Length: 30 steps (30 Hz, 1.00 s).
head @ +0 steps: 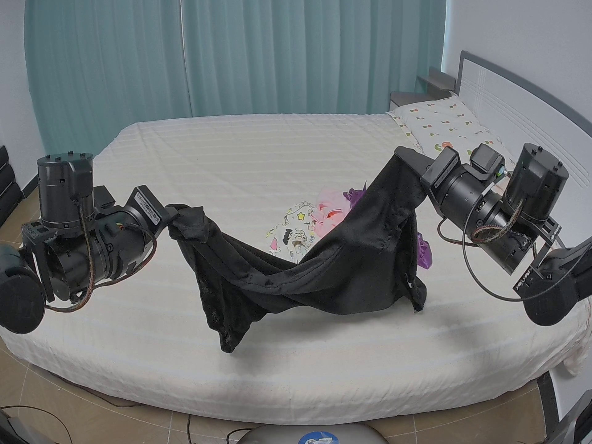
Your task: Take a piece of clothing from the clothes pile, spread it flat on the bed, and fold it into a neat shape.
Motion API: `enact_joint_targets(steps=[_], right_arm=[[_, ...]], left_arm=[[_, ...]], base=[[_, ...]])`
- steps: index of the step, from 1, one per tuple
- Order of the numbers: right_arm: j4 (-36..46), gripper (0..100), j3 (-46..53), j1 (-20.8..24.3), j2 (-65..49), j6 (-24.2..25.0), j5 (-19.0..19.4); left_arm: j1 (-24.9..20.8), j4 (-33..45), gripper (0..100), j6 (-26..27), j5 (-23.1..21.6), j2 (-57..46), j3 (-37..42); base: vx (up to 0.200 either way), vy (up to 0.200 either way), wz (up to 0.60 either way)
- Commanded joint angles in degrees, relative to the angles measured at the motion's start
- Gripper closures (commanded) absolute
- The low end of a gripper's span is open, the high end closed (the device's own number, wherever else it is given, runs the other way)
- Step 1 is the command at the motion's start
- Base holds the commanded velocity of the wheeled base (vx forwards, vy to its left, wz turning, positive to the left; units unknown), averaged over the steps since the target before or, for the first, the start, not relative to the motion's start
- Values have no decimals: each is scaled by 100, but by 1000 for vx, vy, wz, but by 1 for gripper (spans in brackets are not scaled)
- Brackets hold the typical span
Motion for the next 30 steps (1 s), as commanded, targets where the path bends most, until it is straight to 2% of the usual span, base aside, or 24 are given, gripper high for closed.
enact_joint_targets(steps=[1,14,30], right_arm=[[-17,100,-74,40,28,0,9],[-70,100,-118,225,11,-9,0],[-88,100,-57,233,248,9,0]], left_arm=[[79,-3,100,-5,-15,-82,26],[202,6,100,-5,-24,-214,131],[228,-3,100,-5,-77,-188,342]], base=[[0,200,0],[0,200,0],[0,200,0]])
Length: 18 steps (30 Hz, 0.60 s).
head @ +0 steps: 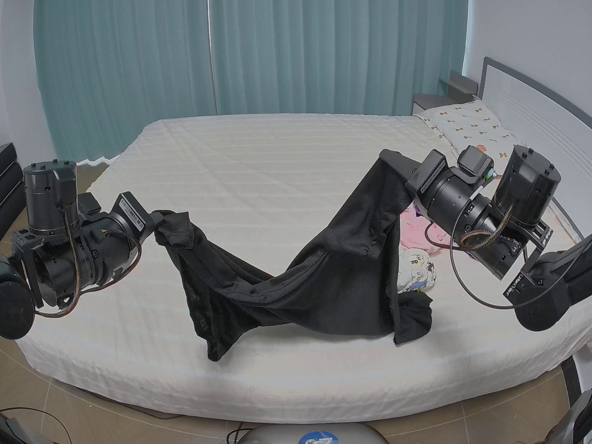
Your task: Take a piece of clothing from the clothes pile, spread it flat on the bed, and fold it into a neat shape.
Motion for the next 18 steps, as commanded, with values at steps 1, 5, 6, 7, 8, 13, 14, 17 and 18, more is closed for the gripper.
enact_joint_targets(steps=[1,5,6,7,8,13,14,17,18], right_arm=[[-2,100,3,-1,80,6,0],[-2,100,3,43,133,24,0],[-11,100,-6,61,159,33,-9],[-29,100,-6,61,159,24,-18],[-55,100,3,61,151,24,-35],[-81,100,135,34,28,15,-44],[-81,100,135,34,28,15,-44],[-81,100,293,17,-16,15,-44],[-81,100,293,17,-16,15,-44]], left_arm=[[-8,-8,100,-2,-31,28,42],[-34,-17,100,-143,-102,55,-37],[-61,-43,100,-257,-119,55,-63],[-70,-34,100,-319,-119,55,-89],[-70,-34,100,-336,-128,55,-107],[-52,-34,100,-354,-128,81,-63],[-52,-34,100,-354,-128,81,-54],[-52,-17,100,-363,-128,81,95],[-52,-17,100,-363,-128,81,95]], base=[[0,200,0],[0,200,0],[0,200,0],[0,200,0],[0,200,0],[0,200,0],[0,0,0],[0,0,0],[0,0,0]])
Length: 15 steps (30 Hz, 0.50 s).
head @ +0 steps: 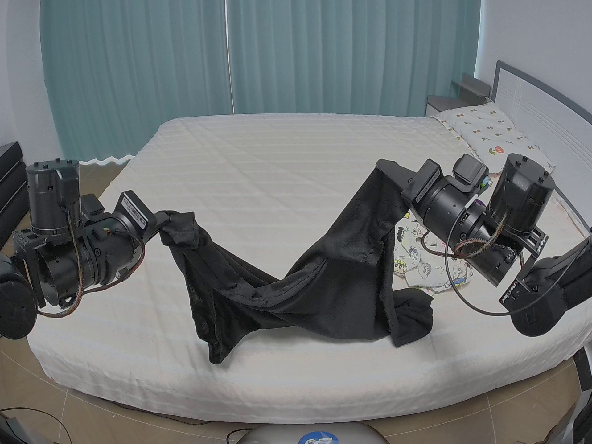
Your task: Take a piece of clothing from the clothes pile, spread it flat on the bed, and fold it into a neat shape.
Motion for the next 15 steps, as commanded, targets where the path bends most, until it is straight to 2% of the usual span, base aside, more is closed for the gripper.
enact_joint_targets(steps=[1,7,15], right_arm=[[-2,100,194,-14,-107,-2,1],[33,100,414,-93,-230,-11,10],[42,100,1451,48,-1100,-19,19]], left_arm=[[-6,-3,100,-2,4,25,138],[-15,6,100,-2,4,16,235],[-331,14,100,-46,4,-169,551]], base=[[0,0,0],[0,0,0],[-200,0,0]])
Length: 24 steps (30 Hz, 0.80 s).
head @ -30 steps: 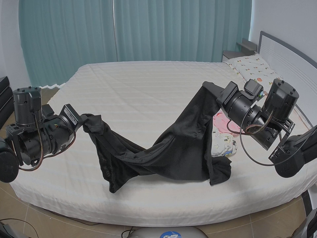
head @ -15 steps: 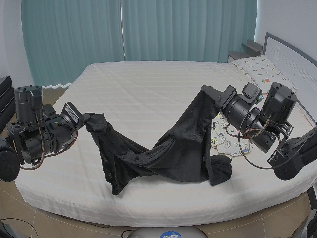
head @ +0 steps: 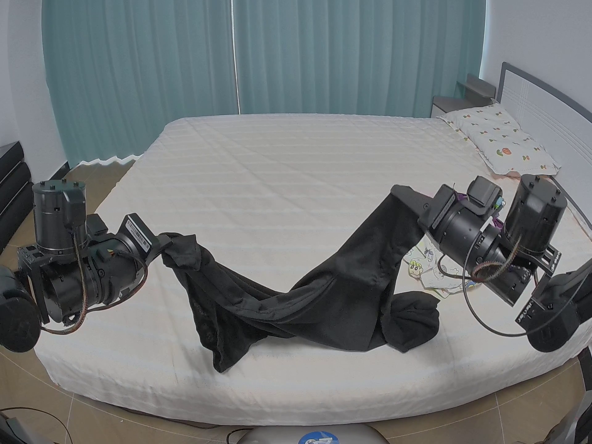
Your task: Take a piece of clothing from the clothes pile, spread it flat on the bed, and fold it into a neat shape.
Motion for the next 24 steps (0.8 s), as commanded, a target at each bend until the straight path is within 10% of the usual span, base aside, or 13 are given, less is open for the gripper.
enact_joint_targets(steps=[1,12,24], right_arm=[[9,100,600,101,-764,-4,3],[528,100,943,725,-2495,-39,-261],[1143,100,-911,153,-2697,-197,-6]], left_arm=[[-222,3,100,-76,4,-208,161],[-547,346,100,-323,21,-1254,214],[-468,522,100,-314,65,-1474,-314]], base=[[-200,0,0],[-200,0,0],[-17,0,0]])
